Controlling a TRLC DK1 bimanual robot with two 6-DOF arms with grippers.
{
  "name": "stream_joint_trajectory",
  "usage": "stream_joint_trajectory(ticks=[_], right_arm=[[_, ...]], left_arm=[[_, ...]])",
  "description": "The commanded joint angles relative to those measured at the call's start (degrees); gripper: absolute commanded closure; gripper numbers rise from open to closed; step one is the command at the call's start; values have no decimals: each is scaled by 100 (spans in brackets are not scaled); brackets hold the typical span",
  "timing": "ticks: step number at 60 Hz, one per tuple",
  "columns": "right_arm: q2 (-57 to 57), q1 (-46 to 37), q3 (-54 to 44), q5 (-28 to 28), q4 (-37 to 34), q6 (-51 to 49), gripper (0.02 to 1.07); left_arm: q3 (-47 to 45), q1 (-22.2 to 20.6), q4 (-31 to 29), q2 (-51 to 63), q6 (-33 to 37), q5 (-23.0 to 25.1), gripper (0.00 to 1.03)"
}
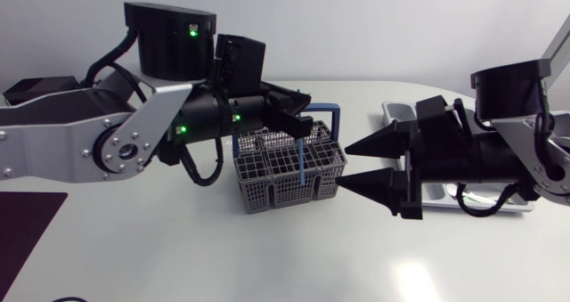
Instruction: Unload the cutlery basket into the drawer organizer.
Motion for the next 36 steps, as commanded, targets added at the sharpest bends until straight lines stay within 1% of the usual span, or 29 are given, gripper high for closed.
stream_joint_trajectory(ticks=[1,4,12,15,26,29,36], right_arm=[[312,68,229,-188,-23,253,26],[426,68,308,-311,-23,297,32],[664,147,475,-346,-14,376,43],[760,191,537,-346,-14,402,45],[1041,375,748,-320,153,630,45],[1129,454,800,-293,162,657,49],[1314,577,897,-240,171,674,62]], left_arm=[[211,-82,-83,-19,-213,117,92],[246,-99,-144,-11,-240,187,92],[290,-126,-223,7,-248,258,92],[317,-134,-250,7,-266,301,92],[343,-143,-276,16,-301,337,92],[343,-143,-276,16,-310,337,92],[378,-143,-285,24,-310,345,92]])
